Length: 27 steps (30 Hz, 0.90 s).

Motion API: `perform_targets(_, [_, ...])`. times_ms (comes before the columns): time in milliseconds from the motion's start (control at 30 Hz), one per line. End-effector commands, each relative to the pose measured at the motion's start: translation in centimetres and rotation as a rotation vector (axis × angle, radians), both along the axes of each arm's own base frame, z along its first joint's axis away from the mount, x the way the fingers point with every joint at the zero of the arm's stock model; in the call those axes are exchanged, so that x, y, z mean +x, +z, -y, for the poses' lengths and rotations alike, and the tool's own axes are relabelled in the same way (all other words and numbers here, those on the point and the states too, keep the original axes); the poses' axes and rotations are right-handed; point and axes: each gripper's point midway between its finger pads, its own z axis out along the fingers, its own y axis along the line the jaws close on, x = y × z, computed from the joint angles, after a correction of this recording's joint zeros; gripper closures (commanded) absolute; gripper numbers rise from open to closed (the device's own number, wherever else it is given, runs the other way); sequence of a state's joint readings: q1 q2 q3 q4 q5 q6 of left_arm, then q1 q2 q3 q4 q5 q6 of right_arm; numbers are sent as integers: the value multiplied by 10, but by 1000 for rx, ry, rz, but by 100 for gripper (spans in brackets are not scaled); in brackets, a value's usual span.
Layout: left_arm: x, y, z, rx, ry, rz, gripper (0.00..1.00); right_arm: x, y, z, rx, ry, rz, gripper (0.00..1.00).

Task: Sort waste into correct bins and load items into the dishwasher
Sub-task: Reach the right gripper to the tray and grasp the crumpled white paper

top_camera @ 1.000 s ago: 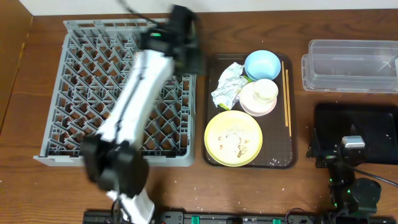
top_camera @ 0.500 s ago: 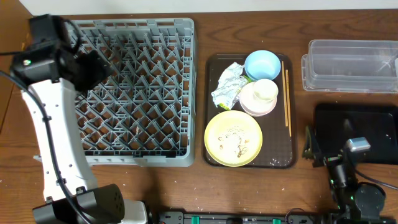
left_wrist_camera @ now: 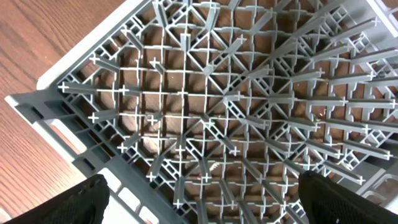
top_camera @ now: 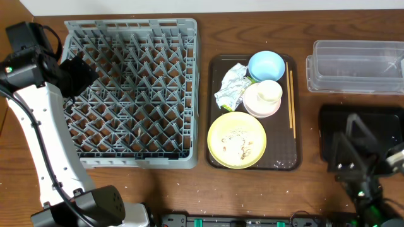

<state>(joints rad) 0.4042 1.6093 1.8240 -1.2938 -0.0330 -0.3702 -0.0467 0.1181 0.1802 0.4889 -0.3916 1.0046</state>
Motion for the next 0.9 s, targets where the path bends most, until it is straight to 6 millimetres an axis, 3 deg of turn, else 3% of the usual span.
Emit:
perform_targets(0, [0, 1, -2, 2, 14, 1, 2, 4, 59, -10, -197, -35, 50, 1])
perform_targets(67, [0, 1, -2, 2, 14, 1, 2, 29, 79, -27, -387, 17, -4, 1])
perform_targets(133, [0, 1, -2, 2, 14, 1, 2, 56, 88, -37, -492, 79, -73, 1])
perform_targets(333, [0, 1, -2, 2, 14, 1, 2, 134, 85, -90, -723, 318, -301, 1])
perform_targets(433, [0, 1, -2, 2, 14, 1, 2, 168, 55, -126, -870, 329, -494, 1])
perform_targets(533, [0, 1, -2, 2, 14, 1, 2, 189, 17, -160, -1002, 312, -670, 1])
perform_targets(633, [0, 1, -2, 2, 14, 1, 2, 196, -21, -209, -1089, 424, -734, 1])
perform_targets(667, [0, 1, -2, 2, 14, 1, 2, 193, -40, -237, -1099, 513, -742, 1])
perform_targets(700, [0, 1, -2, 2, 14, 1, 2, 188, -52, -252, -1103, 576, -748, 1])
perform_targets(800, [0, 1, -2, 2, 14, 1, 2, 189, -89, -275, -1150, 620, -786, 2])
perform_targets(833, [0, 1, -2, 2, 14, 1, 2, 193, -103, -278, -1167, 598, -815, 14])
perform_targets(867, [0, 1, -2, 2, 14, 1, 2, 206, -132, -272, -1156, 498, -945, 25])
